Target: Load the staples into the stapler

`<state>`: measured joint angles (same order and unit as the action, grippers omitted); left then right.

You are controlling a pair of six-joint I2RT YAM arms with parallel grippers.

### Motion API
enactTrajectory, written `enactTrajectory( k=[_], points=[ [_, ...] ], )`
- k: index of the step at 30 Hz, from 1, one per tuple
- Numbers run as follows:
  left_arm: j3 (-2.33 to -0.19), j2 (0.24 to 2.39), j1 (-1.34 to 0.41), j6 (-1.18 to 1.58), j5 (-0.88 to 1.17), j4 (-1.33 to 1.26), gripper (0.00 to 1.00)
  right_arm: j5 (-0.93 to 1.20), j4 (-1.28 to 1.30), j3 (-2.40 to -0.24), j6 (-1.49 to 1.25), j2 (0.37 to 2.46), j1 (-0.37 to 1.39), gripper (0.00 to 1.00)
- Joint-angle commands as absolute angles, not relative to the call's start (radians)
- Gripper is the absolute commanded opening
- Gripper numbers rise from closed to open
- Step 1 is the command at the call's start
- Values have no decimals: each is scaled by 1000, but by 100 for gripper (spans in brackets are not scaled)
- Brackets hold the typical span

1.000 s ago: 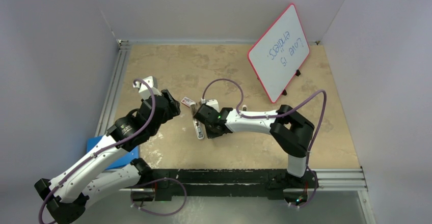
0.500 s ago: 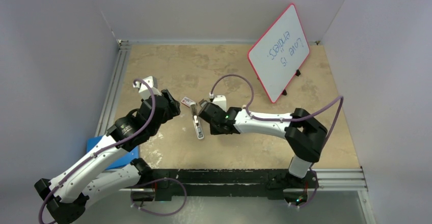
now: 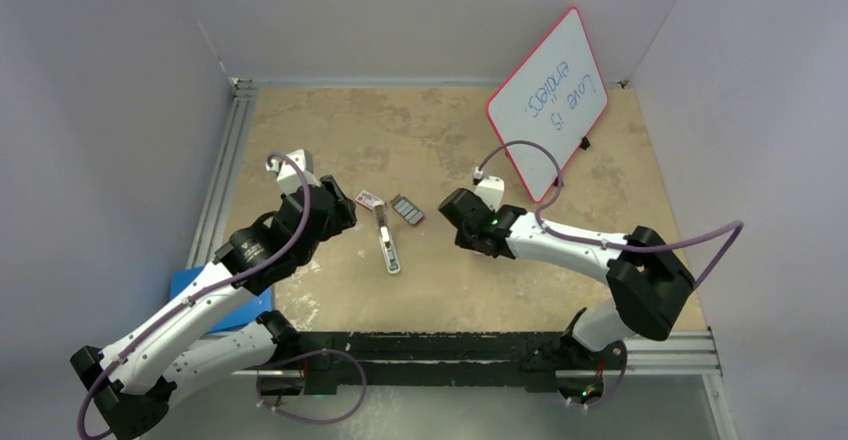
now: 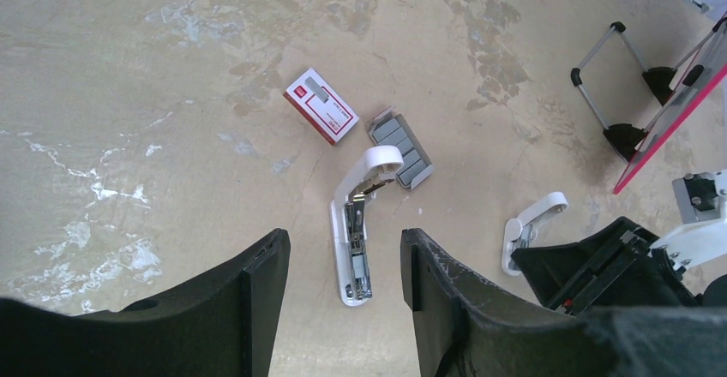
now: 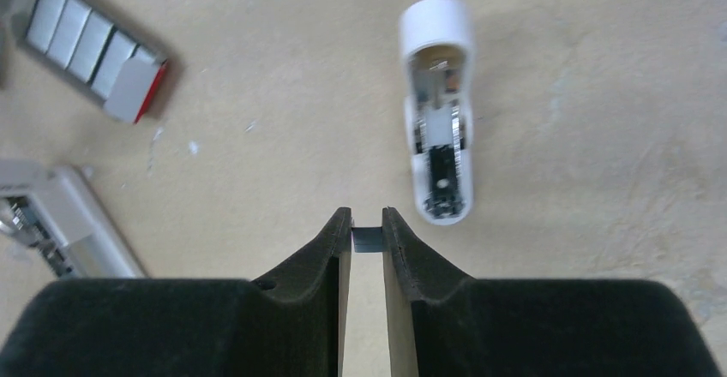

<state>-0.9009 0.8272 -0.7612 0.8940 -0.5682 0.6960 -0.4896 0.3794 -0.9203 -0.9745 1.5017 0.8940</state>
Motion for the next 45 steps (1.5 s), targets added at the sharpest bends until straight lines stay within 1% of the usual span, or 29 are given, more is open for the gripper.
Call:
enactTrajectory(
  k=[1, 14, 20, 24, 28, 33, 40, 45],
  points=[
    [-899, 828, -758, 869, -562, 651, 50, -553, 342, -879, -982, 1457, 848, 22],
    [-904, 841, -758, 865, -562, 650, 50, -563, 274, -817, -930, 1440, 787, 22],
    [-903, 841, -758, 865, -561, 650, 50, -529, 201, -830, -820, 1439, 787, 24],
    [-903, 841, -758, 866, -562, 652, 51, -534, 243, -871, -779, 1497, 794, 28],
    [-900, 836, -758, 867, -565, 654, 50, -544, 289, -893, -774, 1523, 805, 28],
    [-899, 838, -758, 869, -563, 652, 51, -507, 284, -896, -763, 1530, 812, 22],
    [-900, 832, -758, 868, -566, 655, 51, -464, 276, -908, -765, 1570, 814, 20],
    [-898, 830, -758, 870, -568, 657, 51, -409, 261, -909, -759, 1557, 814, 17]
  ],
)
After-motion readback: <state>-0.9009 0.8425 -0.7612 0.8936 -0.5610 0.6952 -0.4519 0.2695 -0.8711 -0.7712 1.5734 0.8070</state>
